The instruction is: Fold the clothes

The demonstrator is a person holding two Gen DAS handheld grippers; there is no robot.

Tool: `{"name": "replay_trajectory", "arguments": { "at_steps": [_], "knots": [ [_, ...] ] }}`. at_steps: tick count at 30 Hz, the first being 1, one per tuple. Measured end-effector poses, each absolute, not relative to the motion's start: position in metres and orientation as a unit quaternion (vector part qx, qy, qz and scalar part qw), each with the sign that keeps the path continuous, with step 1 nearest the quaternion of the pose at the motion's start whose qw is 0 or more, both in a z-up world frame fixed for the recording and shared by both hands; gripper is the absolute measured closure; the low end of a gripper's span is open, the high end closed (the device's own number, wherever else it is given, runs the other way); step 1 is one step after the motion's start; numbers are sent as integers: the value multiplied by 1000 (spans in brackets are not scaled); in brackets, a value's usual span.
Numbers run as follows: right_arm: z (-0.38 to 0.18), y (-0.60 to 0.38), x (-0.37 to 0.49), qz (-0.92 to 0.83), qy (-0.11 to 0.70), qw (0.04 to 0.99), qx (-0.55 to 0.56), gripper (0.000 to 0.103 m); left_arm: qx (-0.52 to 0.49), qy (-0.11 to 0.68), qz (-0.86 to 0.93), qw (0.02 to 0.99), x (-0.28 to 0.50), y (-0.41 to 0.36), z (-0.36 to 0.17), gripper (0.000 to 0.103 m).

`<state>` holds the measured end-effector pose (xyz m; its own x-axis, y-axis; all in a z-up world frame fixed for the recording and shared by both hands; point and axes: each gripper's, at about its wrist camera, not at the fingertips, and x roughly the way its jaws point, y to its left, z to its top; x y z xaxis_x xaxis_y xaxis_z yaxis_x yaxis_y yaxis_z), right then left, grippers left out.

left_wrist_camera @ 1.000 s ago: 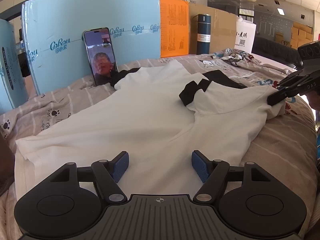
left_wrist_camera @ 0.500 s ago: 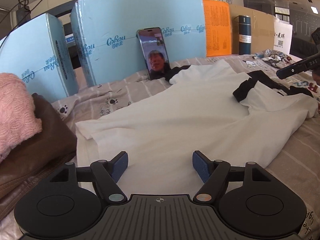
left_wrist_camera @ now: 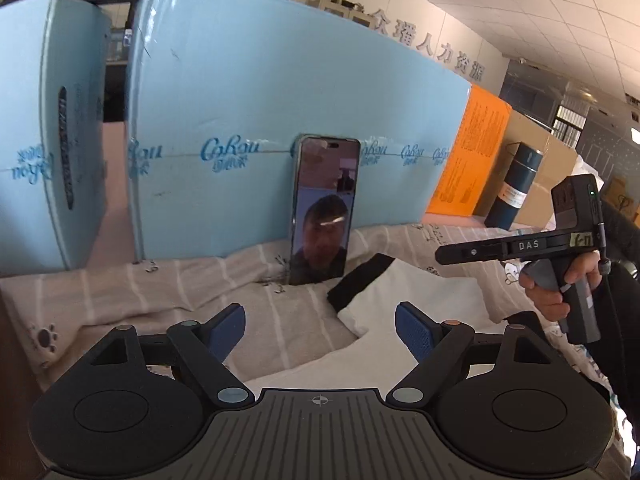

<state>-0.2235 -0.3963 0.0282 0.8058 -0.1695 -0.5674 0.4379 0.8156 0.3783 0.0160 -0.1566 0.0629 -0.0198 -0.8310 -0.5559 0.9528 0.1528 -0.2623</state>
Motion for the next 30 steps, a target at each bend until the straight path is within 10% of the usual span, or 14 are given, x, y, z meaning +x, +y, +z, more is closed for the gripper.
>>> {"name": "replay_trajectory", "arguments": {
  "at_steps": [7, 17, 30],
  "knots": [
    [0, -421, -206, -147, 284, 905, 279, 20, 54, 382, -645, 660, 12, -224, 12, 21],
    [-11, -418, -195, -120, 277, 918, 258, 45, 46, 372, -654, 657, 6, -233, -8, 69],
    [-7, -416, -204, -123, 258, 927, 244, 75, 17, 364, -663, 654, 10, -232, -12, 67]
  ]
}}
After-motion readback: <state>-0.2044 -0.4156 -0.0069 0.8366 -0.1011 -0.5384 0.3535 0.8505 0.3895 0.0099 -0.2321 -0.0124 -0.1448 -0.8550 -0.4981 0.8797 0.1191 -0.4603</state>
